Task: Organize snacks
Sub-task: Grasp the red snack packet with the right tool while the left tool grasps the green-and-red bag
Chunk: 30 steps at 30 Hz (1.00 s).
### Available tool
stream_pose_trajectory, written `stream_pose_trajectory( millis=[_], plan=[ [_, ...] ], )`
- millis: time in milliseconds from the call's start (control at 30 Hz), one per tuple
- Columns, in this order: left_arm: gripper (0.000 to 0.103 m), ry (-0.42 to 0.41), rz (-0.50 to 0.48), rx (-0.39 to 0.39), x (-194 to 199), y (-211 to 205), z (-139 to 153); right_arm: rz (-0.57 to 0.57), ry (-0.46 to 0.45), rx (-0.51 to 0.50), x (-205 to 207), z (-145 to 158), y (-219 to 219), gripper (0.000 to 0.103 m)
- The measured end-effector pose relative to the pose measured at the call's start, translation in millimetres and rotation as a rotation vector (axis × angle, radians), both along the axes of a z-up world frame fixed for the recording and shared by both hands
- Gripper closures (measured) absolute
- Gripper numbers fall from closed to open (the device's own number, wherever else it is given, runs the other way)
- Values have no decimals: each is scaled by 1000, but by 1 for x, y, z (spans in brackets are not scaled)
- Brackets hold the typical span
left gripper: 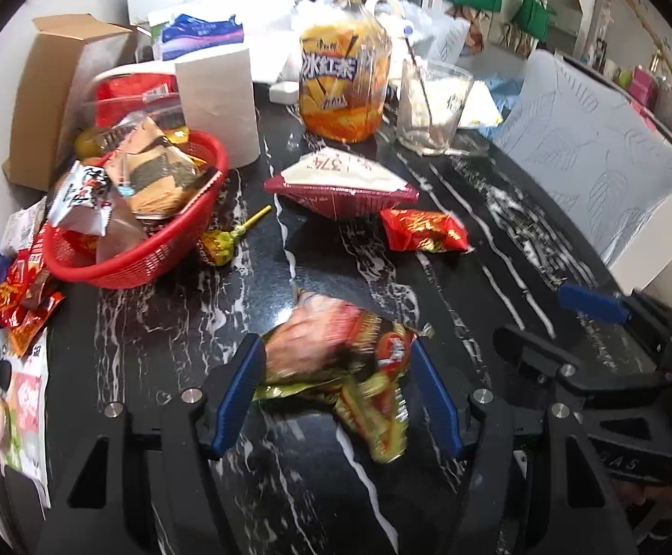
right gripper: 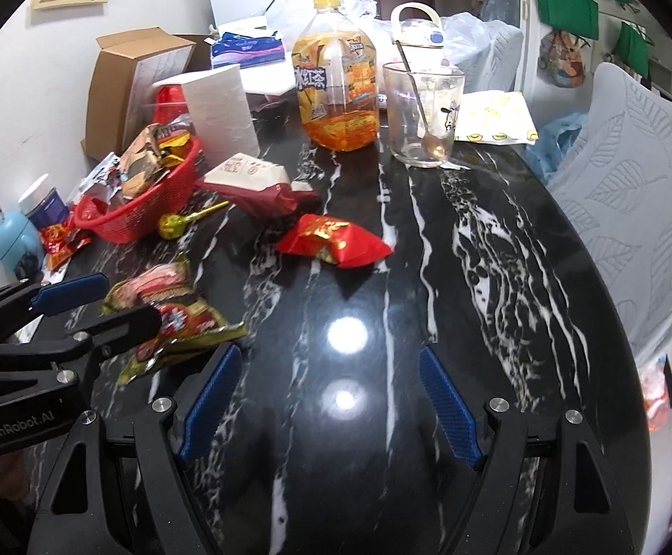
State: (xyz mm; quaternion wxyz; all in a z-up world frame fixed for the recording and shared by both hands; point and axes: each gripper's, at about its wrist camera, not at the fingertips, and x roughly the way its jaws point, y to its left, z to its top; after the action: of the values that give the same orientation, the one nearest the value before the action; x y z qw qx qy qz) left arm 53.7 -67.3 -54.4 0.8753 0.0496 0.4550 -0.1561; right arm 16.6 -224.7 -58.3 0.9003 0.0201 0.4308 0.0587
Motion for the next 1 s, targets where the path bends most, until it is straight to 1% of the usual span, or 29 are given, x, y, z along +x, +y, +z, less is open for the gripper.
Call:
stream_pose_trajectory(
  millis=[67,300,433,500,600,667,833,900,1000],
  plan=[
    [39,3,-4,11,4,-1,-3,10,5,5,8,-2,-2,23],
    [39,32,-21,-17,22,-1,-9,47,20,10,34,-10,-5,23],
    [39,25,22,-35,28,3,-4,80,22,9,50,-11,-4,23],
    [39,16,45,-29,30,4,1,93,21,3,56,-11,-4,23],
    [39,12,53,-22,32,3,8,122,14,-9,70,-9,-3,23],
    [39,29,67,-11,35,2,9,146,20,-13,77,-10,0,23],
    [39,100,97,-19,43,5,6,207,47,-44,99,-15,8,23],
    [39,124,100,-34,44,6,4,230,57,-44,105,-17,9,23],
    [39,136,104,-43,44,7,3,260,87,-42,115,-23,10,23]
  ],
)
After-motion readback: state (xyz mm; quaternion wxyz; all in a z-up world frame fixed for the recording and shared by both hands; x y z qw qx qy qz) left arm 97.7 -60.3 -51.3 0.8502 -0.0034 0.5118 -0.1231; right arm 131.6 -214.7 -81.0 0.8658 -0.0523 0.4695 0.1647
